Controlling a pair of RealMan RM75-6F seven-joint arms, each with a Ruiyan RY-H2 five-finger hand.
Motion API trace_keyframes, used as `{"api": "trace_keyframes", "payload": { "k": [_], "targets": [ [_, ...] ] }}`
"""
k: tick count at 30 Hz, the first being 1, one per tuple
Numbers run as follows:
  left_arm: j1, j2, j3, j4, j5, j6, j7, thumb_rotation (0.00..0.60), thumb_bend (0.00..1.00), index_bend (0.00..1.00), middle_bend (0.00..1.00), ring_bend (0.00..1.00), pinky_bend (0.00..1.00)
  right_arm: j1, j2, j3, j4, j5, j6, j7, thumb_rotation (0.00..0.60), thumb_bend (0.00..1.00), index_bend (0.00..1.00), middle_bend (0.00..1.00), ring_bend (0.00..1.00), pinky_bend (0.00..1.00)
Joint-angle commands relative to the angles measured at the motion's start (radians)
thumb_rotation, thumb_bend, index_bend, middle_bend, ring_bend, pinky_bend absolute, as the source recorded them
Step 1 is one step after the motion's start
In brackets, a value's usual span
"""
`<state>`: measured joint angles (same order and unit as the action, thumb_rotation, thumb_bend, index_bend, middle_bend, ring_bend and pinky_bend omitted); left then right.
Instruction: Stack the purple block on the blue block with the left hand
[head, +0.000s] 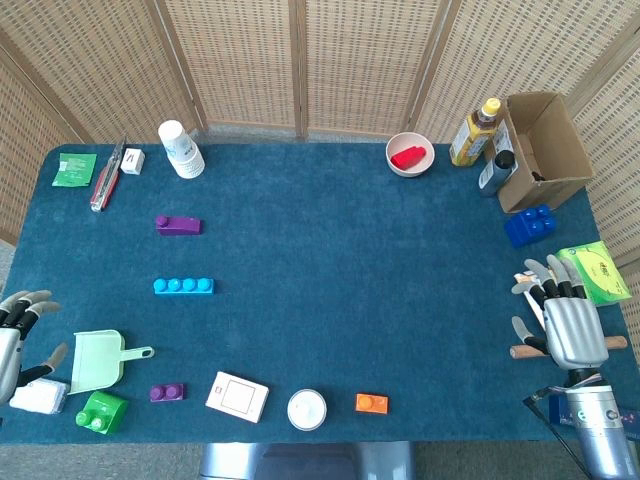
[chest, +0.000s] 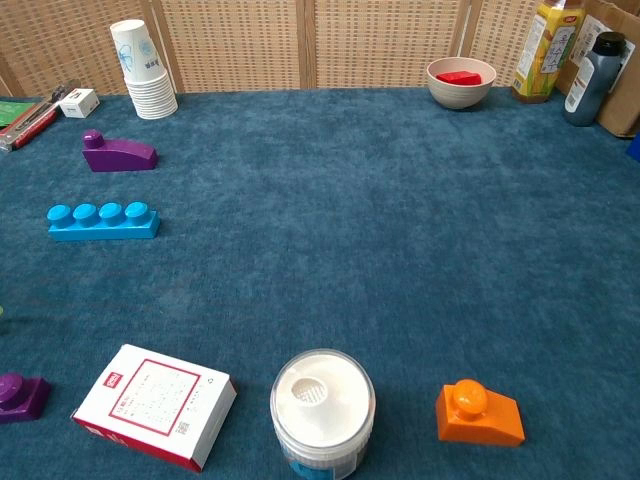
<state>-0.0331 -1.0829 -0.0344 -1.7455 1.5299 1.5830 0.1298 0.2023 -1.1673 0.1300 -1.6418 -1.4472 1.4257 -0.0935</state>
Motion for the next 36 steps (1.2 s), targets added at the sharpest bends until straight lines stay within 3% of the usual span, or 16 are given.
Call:
{"api": "trace_keyframes", "payload": {
  "k": [1, 14, 20, 28, 36],
  "targets": [
    [-0.001, 0.0, -0.001, 0.005, -0.003, -0.004, -0.003, 0.597, 0.31, 0.33, 0.27, 0.22, 0.0, 0.002, -0.001, 0.001, -0.001, 0.003, -0.003, -0.005, 0.6, 0.28, 0.38, 0.18, 0.0, 0.07],
    [-0.006, 0.01, -0.001, 0.005, 0.012, -0.01, -0.014, 0.6, 0.31, 0.33, 0.27, 0.22, 0.0, -0.01, 0.002, -0.001, -0.009, -0.003, 0.019, -0.005, 0.6, 0.29, 0.38, 0.18, 0.0, 0.07],
    [-0.043, 0.049, -0.002, -0.01, 0.029, -0.065, 0.017, 0.599, 0.31, 0.32, 0.27, 0.22, 0.0, -0.026, 0.009, -0.003, -0.005, 0.005, 0.033, 0.006, 0.6, 0.29, 0.37, 0.18, 0.0, 0.07],
    [-0.146, 0.117, -0.045, -0.035, -0.089, -0.255, 0.07, 0.599, 0.31, 0.28, 0.21, 0.18, 0.0, -0.041, 0.009, -0.004, 0.014, 0.021, 0.038, 0.03, 0.6, 0.29, 0.37, 0.18, 0.0, 0.07],
    [-0.279, 0.095, -0.097, 0.061, -0.213, -0.451, 0.117, 0.581, 0.31, 0.22, 0.15, 0.12, 0.0, -0.049, 0.005, -0.002, 0.037, 0.042, 0.03, 0.044, 0.6, 0.29, 0.37, 0.18, 0.0, 0.07]
  ]
}}
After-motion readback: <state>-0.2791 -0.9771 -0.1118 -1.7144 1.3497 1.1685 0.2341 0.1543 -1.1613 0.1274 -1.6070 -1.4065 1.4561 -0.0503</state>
